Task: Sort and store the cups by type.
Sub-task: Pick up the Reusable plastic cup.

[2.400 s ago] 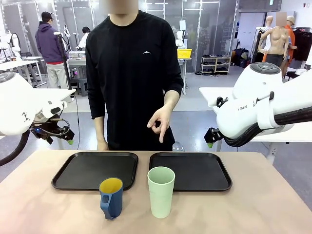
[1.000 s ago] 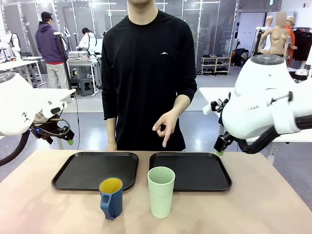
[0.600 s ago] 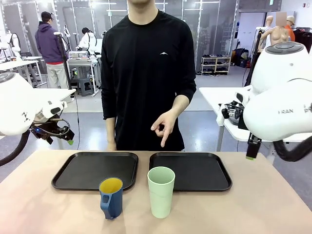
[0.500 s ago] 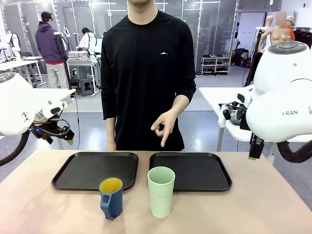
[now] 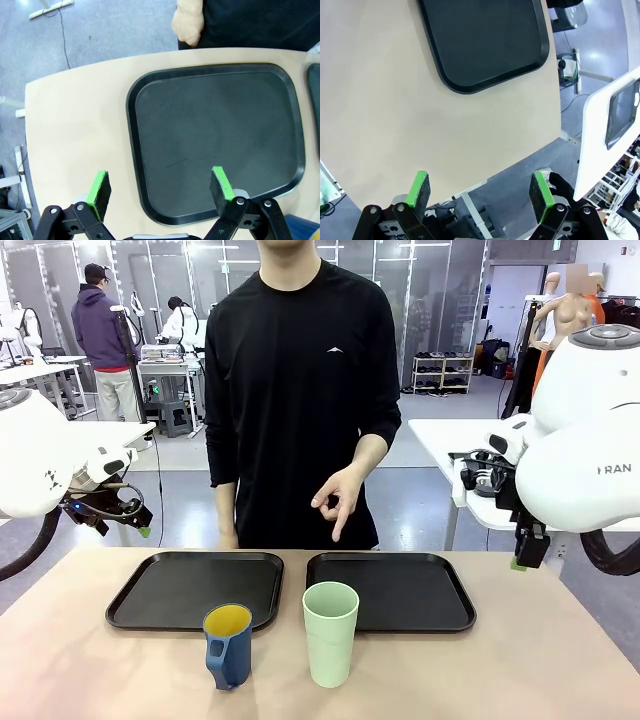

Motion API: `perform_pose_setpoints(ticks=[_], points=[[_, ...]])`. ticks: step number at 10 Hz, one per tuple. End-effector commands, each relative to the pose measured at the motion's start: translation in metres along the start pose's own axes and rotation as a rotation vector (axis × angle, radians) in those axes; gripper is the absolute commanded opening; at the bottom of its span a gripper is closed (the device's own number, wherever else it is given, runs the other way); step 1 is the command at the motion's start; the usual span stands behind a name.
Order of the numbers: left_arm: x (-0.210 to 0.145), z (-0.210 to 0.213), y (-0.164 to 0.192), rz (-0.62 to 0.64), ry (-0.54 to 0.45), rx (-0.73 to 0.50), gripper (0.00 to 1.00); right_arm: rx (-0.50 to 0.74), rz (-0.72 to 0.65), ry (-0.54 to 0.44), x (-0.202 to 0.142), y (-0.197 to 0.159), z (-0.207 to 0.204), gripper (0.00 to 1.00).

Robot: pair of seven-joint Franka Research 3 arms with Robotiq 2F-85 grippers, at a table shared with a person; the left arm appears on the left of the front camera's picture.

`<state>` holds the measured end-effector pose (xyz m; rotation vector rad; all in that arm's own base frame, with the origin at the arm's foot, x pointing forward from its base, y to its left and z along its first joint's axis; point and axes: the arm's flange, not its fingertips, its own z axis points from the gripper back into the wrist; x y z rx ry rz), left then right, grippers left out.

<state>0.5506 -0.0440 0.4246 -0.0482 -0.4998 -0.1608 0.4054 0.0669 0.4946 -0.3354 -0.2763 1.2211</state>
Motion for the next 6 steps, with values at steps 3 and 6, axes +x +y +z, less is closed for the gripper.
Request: perform_pose_setpoints(ticks=[3,6], points=[[0.000,0.002,0.001,0.002,0.005,-0.004,1.00,0.052,0.063,0.034,0.004,0.001,-0.012,1.00],[0.000,0.002,0.001,0.002,0.005,-0.004,1.00,0.166,0.203,-0.080,0.018,0.018,-0.048,1.00]])
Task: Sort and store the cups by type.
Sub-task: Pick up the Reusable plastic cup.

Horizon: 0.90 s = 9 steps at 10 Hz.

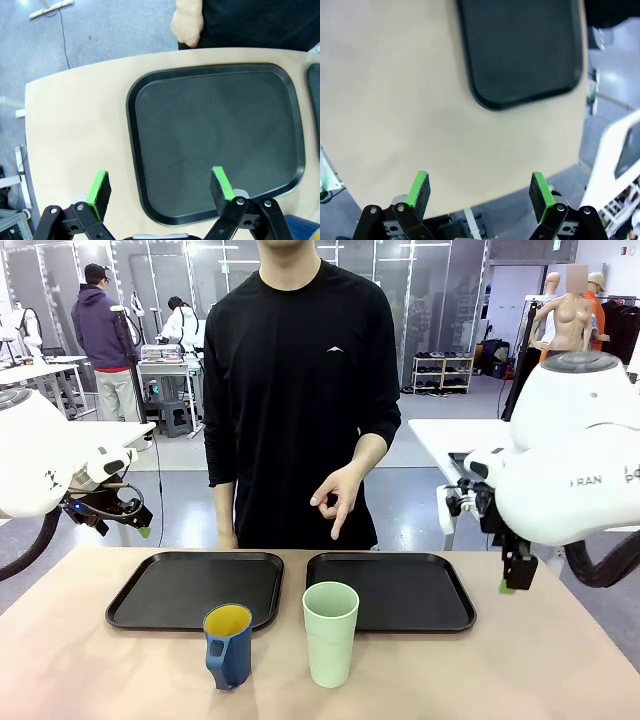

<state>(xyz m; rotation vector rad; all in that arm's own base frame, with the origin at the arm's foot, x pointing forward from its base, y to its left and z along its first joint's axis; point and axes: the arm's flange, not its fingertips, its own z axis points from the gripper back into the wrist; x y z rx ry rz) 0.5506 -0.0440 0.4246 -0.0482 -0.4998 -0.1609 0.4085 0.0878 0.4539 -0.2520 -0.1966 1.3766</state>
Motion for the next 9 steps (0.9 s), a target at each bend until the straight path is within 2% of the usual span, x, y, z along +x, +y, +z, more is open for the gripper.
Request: perform_pose_setpoints(ticks=[1,3,6,8,9], points=[[0.000,0.002,0.001,0.002,0.005,-0.003,1.00,0.090,0.077,-0.110,0.002,0.000,-0.025,1.00],[0.000,0.002,0.001,0.002,0.005,-0.003,1.00,0.167,0.101,-0.268,0.009,0.006,-0.056,1.00],[0.000,0.002,0.001,0.002,0.005,-0.003,1.00,0.200,0.162,-0.584,0.009,0.016,-0.093,1.00],[0.000,0.002,0.001,0.002,0.005,-0.003,1.00,0.268,0.156,-0.800,0.015,0.021,-0.114,1.00],[0.000,0.002,0.001,0.002,0.005,-0.003,1.00,0.263,0.134,-0.867,0.016,0.021,-0.121,1.00]])
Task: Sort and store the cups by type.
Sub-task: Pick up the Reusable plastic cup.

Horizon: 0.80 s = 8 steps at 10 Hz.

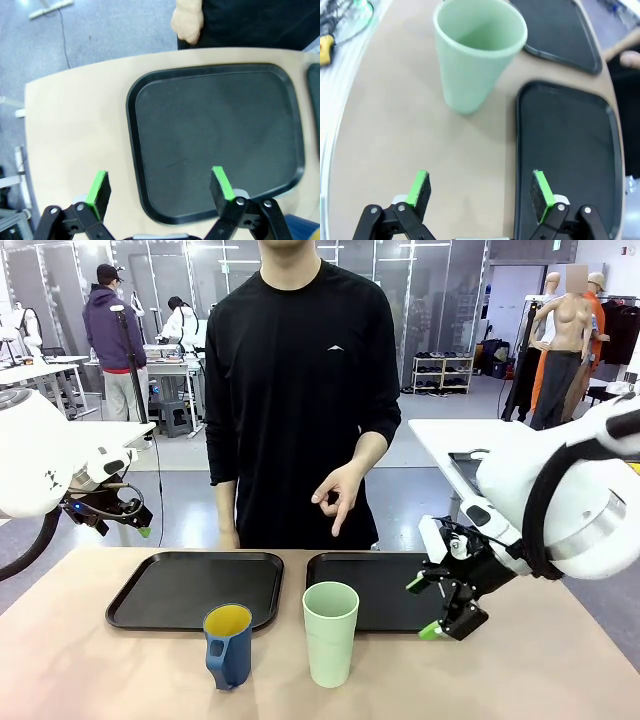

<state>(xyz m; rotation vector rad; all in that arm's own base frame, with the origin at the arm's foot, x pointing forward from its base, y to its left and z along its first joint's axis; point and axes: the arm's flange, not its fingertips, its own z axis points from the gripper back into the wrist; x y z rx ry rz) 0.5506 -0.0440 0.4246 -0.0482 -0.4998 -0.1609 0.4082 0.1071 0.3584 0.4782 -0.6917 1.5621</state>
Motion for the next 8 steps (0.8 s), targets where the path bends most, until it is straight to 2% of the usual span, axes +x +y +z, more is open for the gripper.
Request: perform_pose_setpoints(ticks=[1,2,5,8], points=[[0.000,0.002,0.001,0.002,0.005,-0.003,1.00,0.039,-0.029,-0.162,-0.028,-0.015,-0.022,1.00],[0.000,0.002,0.001,0.002,0.005,-0.003,1.00,0.053,-0.048,-0.255,-0.032,-0.017,-0.029,1.00],[0.000,0.002,0.001,0.002,0.005,-0.003,1.00,0.105,-0.095,-0.429,-0.050,-0.024,-0.041,1.00],[0.000,0.002,0.001,0.002,0.005,-0.003,1.00,0.106,-0.089,-0.598,-0.070,-0.026,-0.057,1.00]])
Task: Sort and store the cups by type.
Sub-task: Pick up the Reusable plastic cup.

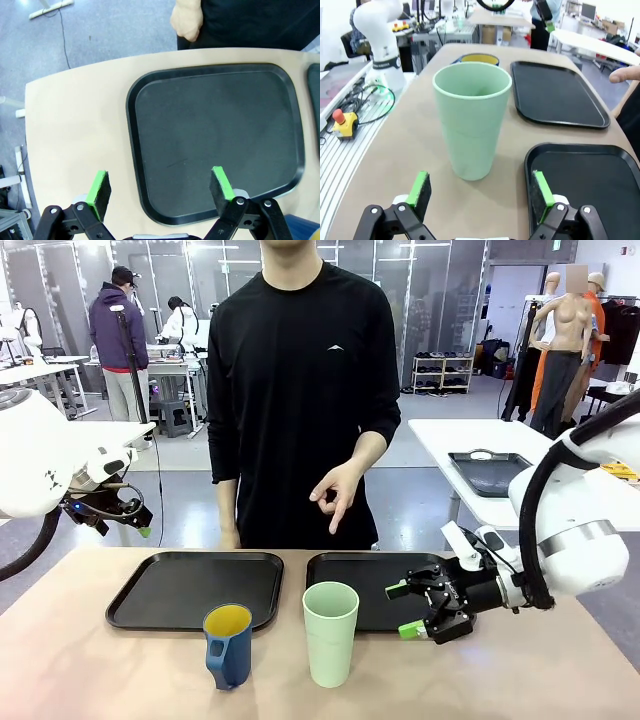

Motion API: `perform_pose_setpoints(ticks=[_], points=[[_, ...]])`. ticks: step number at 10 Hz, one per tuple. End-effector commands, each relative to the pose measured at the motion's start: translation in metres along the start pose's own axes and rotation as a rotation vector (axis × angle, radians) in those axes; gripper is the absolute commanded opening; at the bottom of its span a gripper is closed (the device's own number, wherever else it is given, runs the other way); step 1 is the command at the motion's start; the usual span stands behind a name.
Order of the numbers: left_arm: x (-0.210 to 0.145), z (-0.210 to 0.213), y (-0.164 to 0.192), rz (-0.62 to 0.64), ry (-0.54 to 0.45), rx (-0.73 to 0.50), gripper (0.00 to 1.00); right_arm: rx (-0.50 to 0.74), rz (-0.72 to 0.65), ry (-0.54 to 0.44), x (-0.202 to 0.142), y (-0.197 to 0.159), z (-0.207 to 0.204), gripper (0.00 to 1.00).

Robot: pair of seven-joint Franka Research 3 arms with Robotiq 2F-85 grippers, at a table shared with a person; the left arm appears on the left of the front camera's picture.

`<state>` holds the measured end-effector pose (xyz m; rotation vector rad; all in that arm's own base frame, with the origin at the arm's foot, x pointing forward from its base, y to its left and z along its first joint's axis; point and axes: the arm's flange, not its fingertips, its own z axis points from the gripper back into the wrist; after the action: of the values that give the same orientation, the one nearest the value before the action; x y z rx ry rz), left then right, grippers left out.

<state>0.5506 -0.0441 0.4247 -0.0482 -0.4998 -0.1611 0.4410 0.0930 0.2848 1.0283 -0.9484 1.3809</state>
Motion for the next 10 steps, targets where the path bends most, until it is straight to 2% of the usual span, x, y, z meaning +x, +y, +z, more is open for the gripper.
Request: perform_pose_setpoints(ticks=[1,3,4,8,10], points=[[0.000,0.002,0.001,0.002,0.005,-0.003,1.00,-0.014,0.056,-0.086,-0.018,-0.008,-0.006,1.00],[0.000,0.002,0.001,0.002,0.005,-0.003,1.00,-0.035,0.092,-0.116,-0.024,-0.010,-0.010,1.00],[0.000,0.002,0.001,0.002,0.005,-0.003,1.00,-0.003,0.030,-0.069,-0.016,-0.003,-0.003,1.00],[0.000,0.002,0.001,0.002,0.005,-0.003,1.00,-0.003,0.030,-0.069,-0.016,-0.003,-0.003,1.00],[0.000,0.002,0.001,0.002,0.005,-0.003,1.00,-0.007,0.036,-0.096,-0.028,-0.007,-0.015,1.00]])
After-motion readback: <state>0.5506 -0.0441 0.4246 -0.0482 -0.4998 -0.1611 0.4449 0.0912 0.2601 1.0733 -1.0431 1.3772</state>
